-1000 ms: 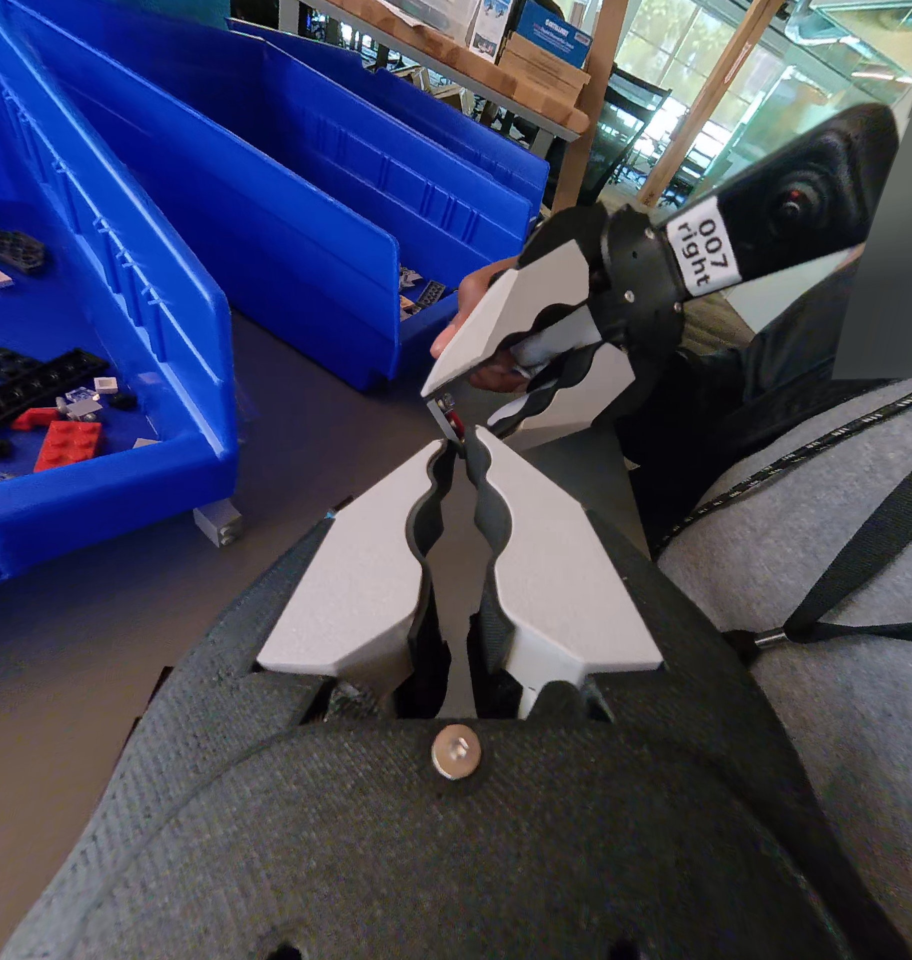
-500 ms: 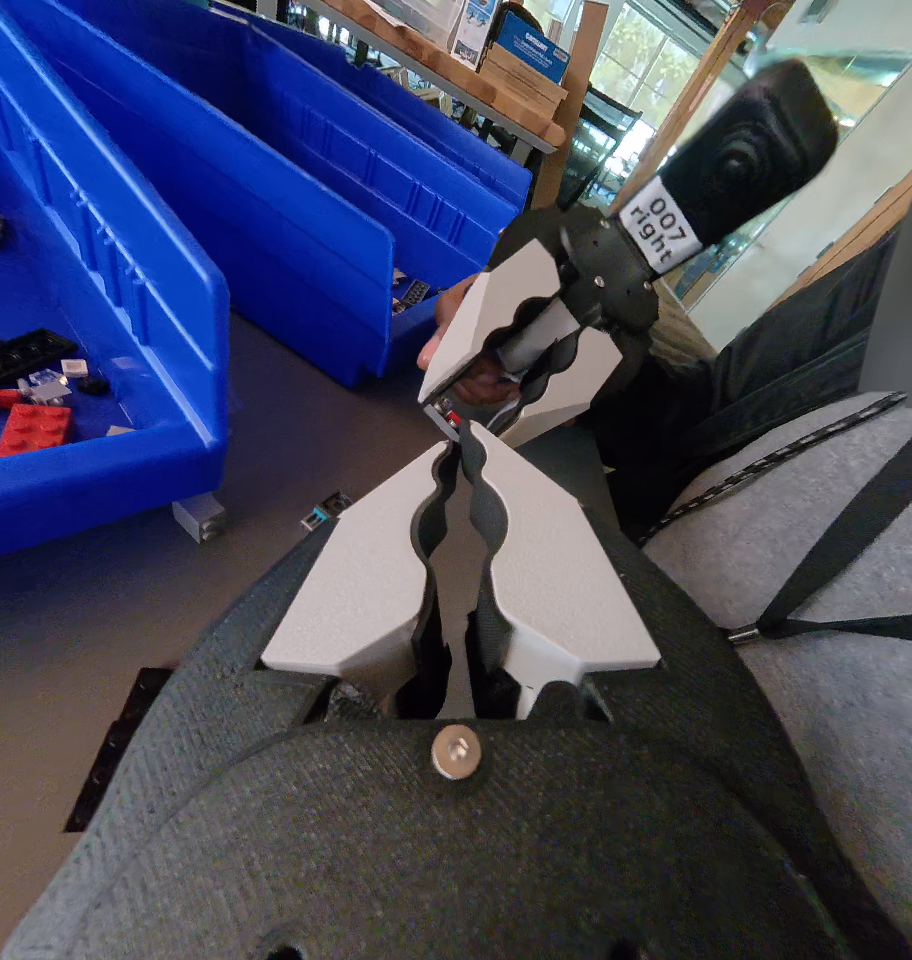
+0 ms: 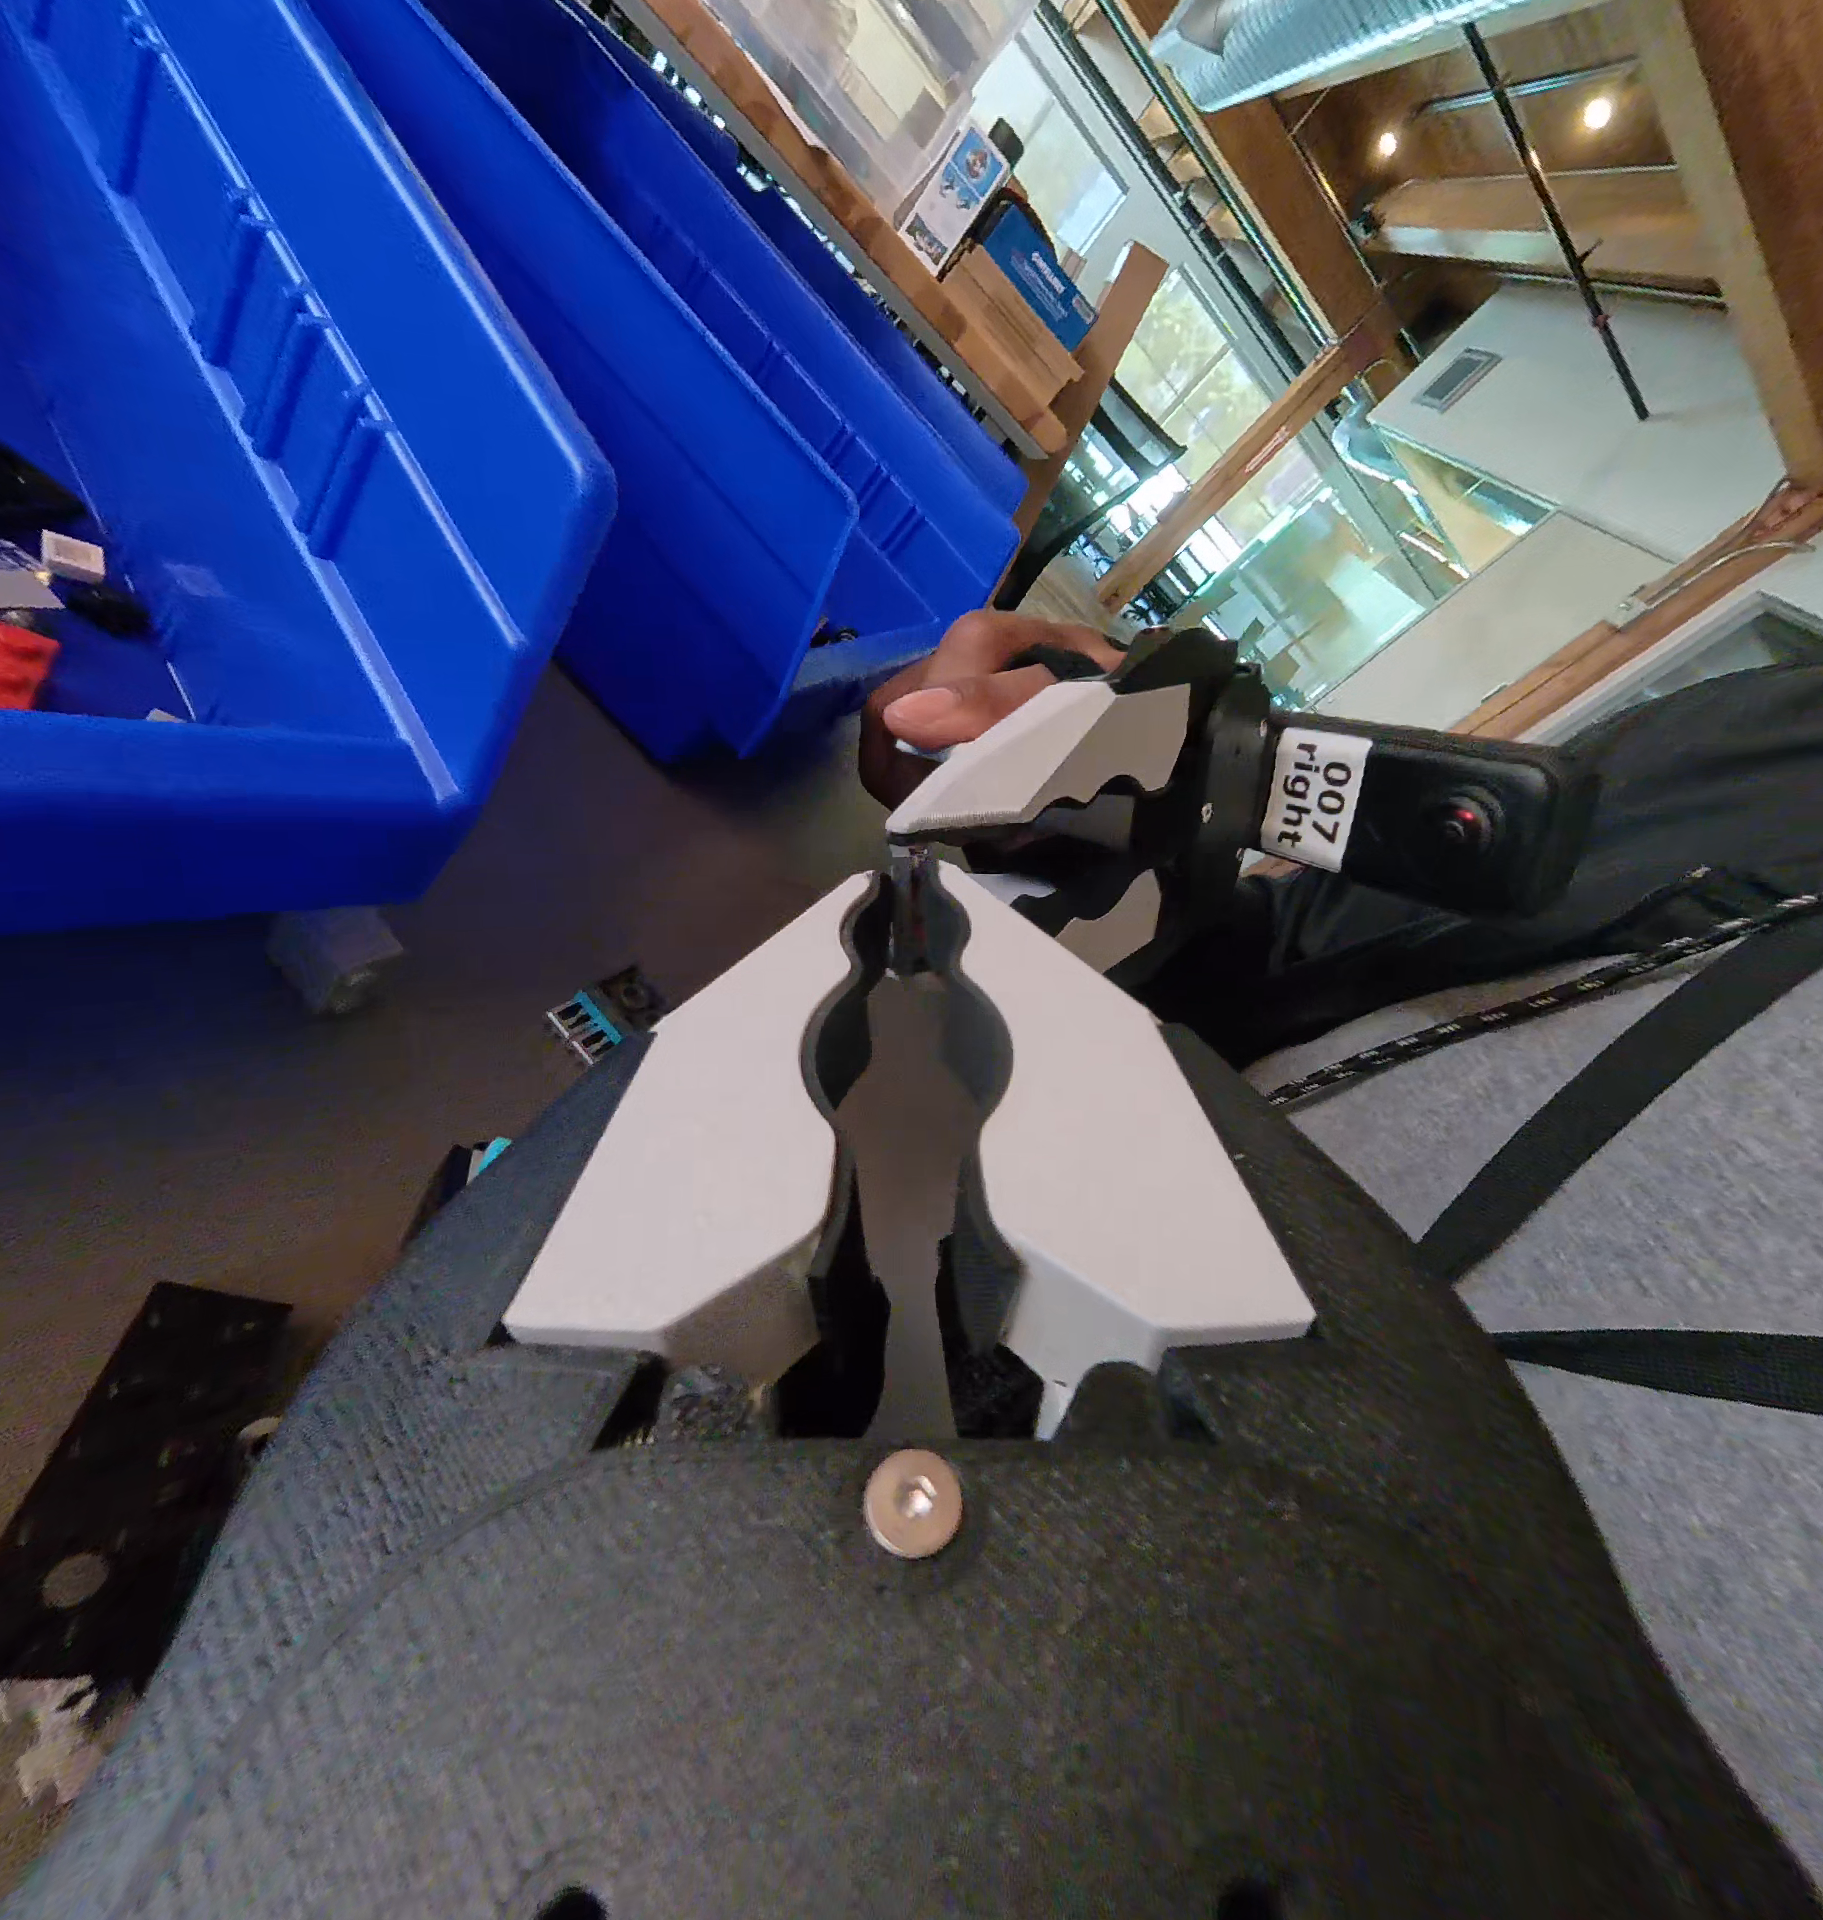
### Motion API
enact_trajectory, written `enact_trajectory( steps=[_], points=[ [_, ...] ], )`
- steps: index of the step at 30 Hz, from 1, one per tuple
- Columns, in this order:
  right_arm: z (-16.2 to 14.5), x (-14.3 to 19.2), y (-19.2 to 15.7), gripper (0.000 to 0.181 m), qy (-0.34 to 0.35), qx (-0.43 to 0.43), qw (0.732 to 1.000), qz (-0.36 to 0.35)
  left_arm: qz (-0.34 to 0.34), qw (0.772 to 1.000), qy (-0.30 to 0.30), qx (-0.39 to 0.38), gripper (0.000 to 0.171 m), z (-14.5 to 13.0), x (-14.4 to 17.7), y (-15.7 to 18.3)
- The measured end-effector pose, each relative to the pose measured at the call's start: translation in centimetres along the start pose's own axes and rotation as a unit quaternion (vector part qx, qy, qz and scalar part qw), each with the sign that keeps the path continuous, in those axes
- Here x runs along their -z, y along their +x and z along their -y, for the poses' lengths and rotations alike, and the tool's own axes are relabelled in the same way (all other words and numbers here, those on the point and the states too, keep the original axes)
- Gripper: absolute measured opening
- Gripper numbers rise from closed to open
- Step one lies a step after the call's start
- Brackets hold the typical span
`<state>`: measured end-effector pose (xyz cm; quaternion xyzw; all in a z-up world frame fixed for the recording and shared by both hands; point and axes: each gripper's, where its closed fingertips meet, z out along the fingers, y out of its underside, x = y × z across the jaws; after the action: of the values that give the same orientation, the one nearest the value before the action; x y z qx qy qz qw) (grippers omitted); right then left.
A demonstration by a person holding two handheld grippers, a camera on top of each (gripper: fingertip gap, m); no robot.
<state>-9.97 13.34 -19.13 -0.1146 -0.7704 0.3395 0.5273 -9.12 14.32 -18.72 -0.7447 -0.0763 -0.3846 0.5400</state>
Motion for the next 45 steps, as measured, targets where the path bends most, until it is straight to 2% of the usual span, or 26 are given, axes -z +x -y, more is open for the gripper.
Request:
enact_trajectory(
  steps=[4,9,16,23,28,34,45],
  points=[
    [0.0,-0.1,0.1,0.027,0.004,-0.029,1.0,0.0,0.021,0.999,0.0,-0.037,0.005,0.2,0.1,-0.1],
    [0.2,0.3,1.4,0.029,0.012,-0.154,0.988,0.011,0.061,0.993,0.011,-0.101,0.004,1.0,0.7,-0.4],
    [-0.1,0.5,2.7,0.022,0.014,-0.342,0.939,0.038,0.111,0.97,0.019,-0.216,0.005,1.8,0.9,-0.1],
    [0.8,0.7,3.2,0.015,0.058,-0.505,0.858,0.078,0.15,0.937,0.029,-0.315,0.004,2.4,1.2,0.5],
    [1.1,0.5,3.3,0.015,0.062,-0.554,0.827,0.077,0.176,0.912,0.02,-0.37,0.005,2.2,0.9,0.6],
    [0.9,0.2,3.1,0.012,0.057,-0.586,0.805,0.07,0.196,0.89,0.016,-0.412,0.004,2.1,0.8,0.7],
    [0.8,0.1,3.1,0.009,0.057,-0.607,0.79,0.06,0.225,0.859,0.017,-0.461,0.004,2.2,0.9,0.8]
  ],
)
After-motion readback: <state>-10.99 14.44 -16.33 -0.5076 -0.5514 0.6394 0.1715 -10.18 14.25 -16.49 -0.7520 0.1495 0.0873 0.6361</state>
